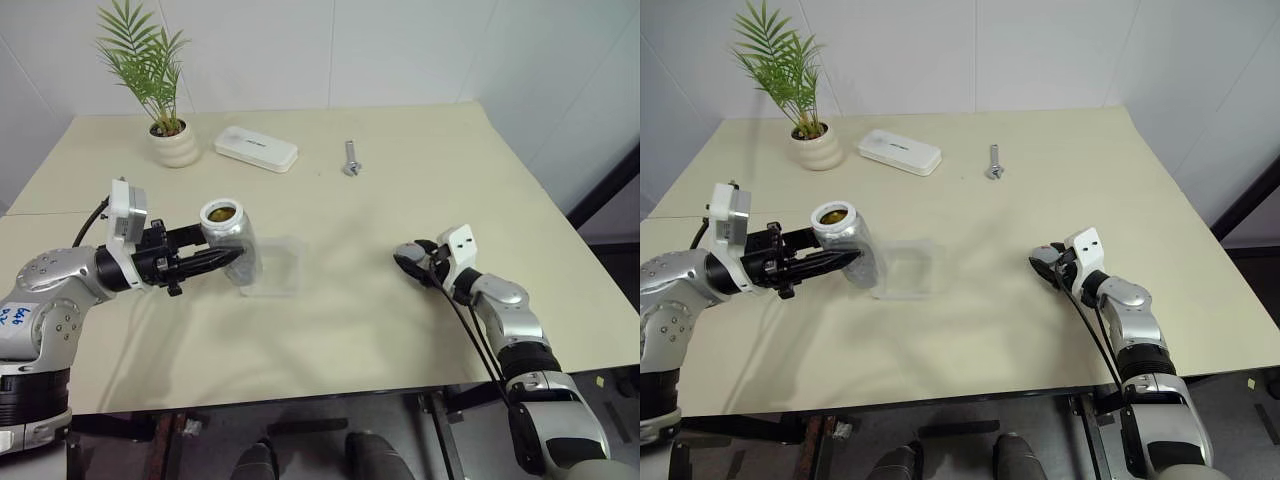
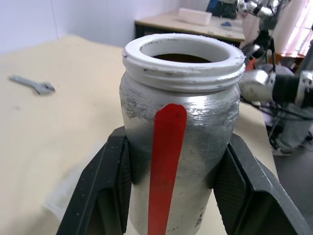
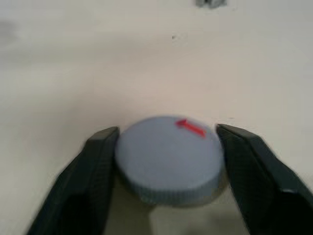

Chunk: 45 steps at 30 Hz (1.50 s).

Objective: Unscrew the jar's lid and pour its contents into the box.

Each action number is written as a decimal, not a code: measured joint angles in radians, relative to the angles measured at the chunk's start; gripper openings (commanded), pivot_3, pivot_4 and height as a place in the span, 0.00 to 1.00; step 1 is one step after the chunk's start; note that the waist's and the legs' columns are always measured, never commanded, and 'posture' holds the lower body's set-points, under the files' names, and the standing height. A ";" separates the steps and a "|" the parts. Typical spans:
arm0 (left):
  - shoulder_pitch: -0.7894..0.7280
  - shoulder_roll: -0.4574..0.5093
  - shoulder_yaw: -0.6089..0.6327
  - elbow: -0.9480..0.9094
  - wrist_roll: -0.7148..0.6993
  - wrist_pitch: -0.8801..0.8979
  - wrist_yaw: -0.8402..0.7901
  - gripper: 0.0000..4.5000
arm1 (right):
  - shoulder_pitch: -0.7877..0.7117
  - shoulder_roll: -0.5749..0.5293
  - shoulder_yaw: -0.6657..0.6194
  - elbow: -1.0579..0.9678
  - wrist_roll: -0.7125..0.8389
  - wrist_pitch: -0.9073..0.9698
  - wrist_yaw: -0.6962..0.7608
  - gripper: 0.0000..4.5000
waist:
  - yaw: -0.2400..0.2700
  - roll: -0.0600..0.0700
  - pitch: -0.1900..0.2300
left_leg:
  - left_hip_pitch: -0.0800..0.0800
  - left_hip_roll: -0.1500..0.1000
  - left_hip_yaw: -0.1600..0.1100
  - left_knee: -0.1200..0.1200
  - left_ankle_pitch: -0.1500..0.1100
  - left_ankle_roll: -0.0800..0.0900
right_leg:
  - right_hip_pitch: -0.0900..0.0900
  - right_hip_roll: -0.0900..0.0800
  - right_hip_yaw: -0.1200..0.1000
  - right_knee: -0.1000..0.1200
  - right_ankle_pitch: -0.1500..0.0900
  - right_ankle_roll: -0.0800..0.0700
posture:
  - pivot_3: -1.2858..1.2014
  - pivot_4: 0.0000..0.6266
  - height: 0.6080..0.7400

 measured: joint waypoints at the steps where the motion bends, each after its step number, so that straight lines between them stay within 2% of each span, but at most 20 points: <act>1: -0.002 -0.001 0.001 0.008 -0.005 0.004 0.004 0.42 | 0.006 0.000 -0.001 -0.002 0.003 -0.002 0.012 1.00 | 0.001 0.000 0.000 | 0.002 0.000 0.000 0.000 0.000 0.000 | 0.002 0.000 0.000 -0.001 0.000 0.000 | 0.52 0.24 1.00; 4: -0.010 -0.003 0.001 0.030 -0.007 0.013 0.019 0.42 | 0.040 -0.002 -0.002 -0.063 0.015 0.011 0.034 1.00 | 0.003 0.000 0.000 | 0.006 0.000 0.000 -0.002 0.000 0.000 | 0.006 0.000 0.000 -0.001 0.000 0.000 | 0.52 0.24 1.00; 7: -0.031 0.000 0.002 0.066 0.010 0.007 0.036 0.42 | 0.074 -0.031 -0.007 -0.213 0.047 0.078 0.058 1.00 | 0.004 0.000 0.000 | 0.007 0.000 0.001 -0.002 0.000 0.000 | 0.006 0.000 0.001 0.000 0.000 0.000 | 0.52 0.24 1.00; 12: -0.136 0.078 -0.036 0.213 0.136 -0.049 0.054 0.42 | 0.123 -0.200 0.000 -0.783 0.242 0.429 0.157 1.00 | 0.006 0.001 0.000 | 0.009 0.000 0.001 -0.003 0.000 -0.001 | 0.006 0.001 0.001 0.000 -0.001 -0.001 | 0.52 0.24 1.00; 15: -0.196 0.090 -0.104 0.268 0.224 -0.114 0.039 0.42 | 0.115 -0.246 0.013 -1.008 0.338 0.599 0.157 1.00 | 0.010 0.000 0.000 | 0.010 0.001 0.002 -0.003 -0.001 -0.002 | 0.008 0.001 0.001 -0.001 -0.002 -0.002 | 0.52 0.24 1.00; 18: -0.224 0.091 -0.171 0.328 0.318 -0.189 0.033 0.42 | 0.129 -0.264 0.048 -1.087 0.356 0.685 0.143 1.00 | 0.013 -0.001 0.000 | 0.009 0.001 0.003 -0.003 -0.001 -0.002 | 0.007 0.000 0.001 -0.004 -0.001 -0.002 | 0.52 0.24 1.00; 22: -0.258 0.074 -0.246 0.383 0.472 -0.330 0.090 0.42 | 0.133 -0.263 0.061 -1.095 0.348 0.719 0.109 1.00 | 0.020 -0.001 0.000 | 0.008 0.001 0.005 -0.003 -0.001 -0.001 | 0.006 0.000 0.003 -0.005 -0.001 -0.001 | 0.52 0.24 1.00; 26: -0.271 0.034 -0.332 0.389 0.679 -0.573 0.237 0.42 | 0.161 -0.239 0.078 -1.091 0.322 0.714 0.083 1.00 | 0.030 -0.001 0.000 | 0.007 0.001 0.006 -0.003 -0.003 0.001 | 0.005 0.001 0.005 -0.005 -0.001 0.000 | 0.52 0.24 1.00; 29: -0.300 0.041 -0.446 0.419 1.014 -0.823 0.512 0.42 | 0.177 -0.210 0.081 -1.080 0.311 0.703 0.060 1.00 | 0.036 -0.001 0.000 | 0.007 0.001 0.008 -0.003 -0.003 0.001 | 0.005 0.000 0.007 -0.005 0.000 0.002 | 0.52 0.24 1.00; 33: -0.334 0.094 -0.570 0.429 1.423 -1.002 0.862 0.42 | 0.177 -0.183 0.080 -1.077 0.311 0.696 0.040 1.00 | 0.032 -0.001 0.000 | 0.009 0.001 0.016 -0.003 -0.004 0.002 | 0.004 0.000 0.017 -0.008 0.003 0.007 | 0.52 0.24 1.00; 37: -0.355 0.111 -0.666 0.430 1.700 -1.065 1.109 0.42 | 0.176 -0.157 0.081 -1.069 0.310 0.695 0.027 1.00 | 0.034 -0.001 0.000 | 0.009 0.000 0.021 -0.002 -0.004 0.003 | 0.004 0.000 0.022 -0.010 0.005 0.010 | 0.52 0.24 1.00; 43: -0.405 0.135 -0.750 0.447 1.982 -1.045 1.380 0.42 | 0.176 -0.122 0.081 -1.065 0.311 0.695 -0.001 1.00 | 0.034 -0.001 0.000 | 0.009 0.000 0.022 -0.002 -0.005 0.004 | 0.003 0.000 0.024 -0.010 0.005 0.011 | 0.52 0.24 1.00; 45: -0.416 0.136 -0.769 0.466 2.029 -1.036 1.415 0.42 | 0.176 -0.117 0.081 -1.065 0.311 0.696 -0.007 1.00 | 0.034 -0.001 0.000 | 0.009 0.000 0.023 -0.002 -0.005 0.004 | 0.003 0.000 0.024 -0.010 0.005 0.011 | 0.52 0.24 1.00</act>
